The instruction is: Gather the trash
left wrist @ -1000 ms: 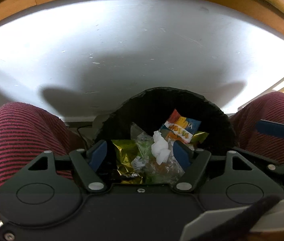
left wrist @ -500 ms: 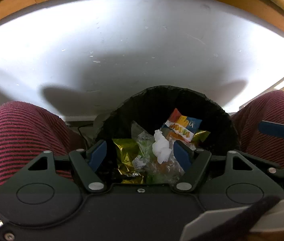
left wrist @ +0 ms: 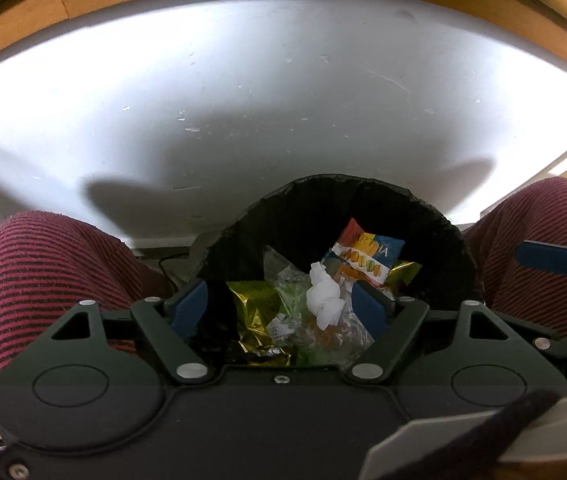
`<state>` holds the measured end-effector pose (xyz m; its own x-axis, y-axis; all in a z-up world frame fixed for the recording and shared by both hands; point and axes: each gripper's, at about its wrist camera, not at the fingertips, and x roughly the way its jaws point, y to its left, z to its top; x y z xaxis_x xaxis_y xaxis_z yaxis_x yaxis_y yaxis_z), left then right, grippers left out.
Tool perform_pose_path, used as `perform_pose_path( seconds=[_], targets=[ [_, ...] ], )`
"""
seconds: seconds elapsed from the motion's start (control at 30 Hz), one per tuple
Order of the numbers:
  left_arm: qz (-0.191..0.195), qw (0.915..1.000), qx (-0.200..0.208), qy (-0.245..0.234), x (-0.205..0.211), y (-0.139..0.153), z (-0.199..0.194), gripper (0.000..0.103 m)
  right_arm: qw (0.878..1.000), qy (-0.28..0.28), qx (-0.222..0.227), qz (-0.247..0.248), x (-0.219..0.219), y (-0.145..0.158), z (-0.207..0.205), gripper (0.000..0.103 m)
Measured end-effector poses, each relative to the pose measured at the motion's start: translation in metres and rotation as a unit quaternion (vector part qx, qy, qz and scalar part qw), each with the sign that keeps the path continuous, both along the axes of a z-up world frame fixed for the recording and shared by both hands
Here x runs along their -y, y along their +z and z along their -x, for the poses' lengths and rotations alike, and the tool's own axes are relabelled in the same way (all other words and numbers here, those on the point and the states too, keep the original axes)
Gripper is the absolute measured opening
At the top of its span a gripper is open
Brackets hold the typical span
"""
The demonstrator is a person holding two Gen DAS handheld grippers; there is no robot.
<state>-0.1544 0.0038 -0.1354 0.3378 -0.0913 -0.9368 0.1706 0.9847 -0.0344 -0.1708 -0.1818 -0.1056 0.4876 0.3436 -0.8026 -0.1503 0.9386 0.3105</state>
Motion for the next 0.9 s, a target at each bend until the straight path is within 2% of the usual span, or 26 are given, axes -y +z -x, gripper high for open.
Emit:
perform_pose_path(
  seconds=[0.9],
  targets=[
    [0.003,1.0,-0.005,0.0,0.0,-0.0011,0.0,0.079,1.0,0.0,-0.001,0.0,-0.0006,-0.0001,0.0006,0.102]
  ],
)
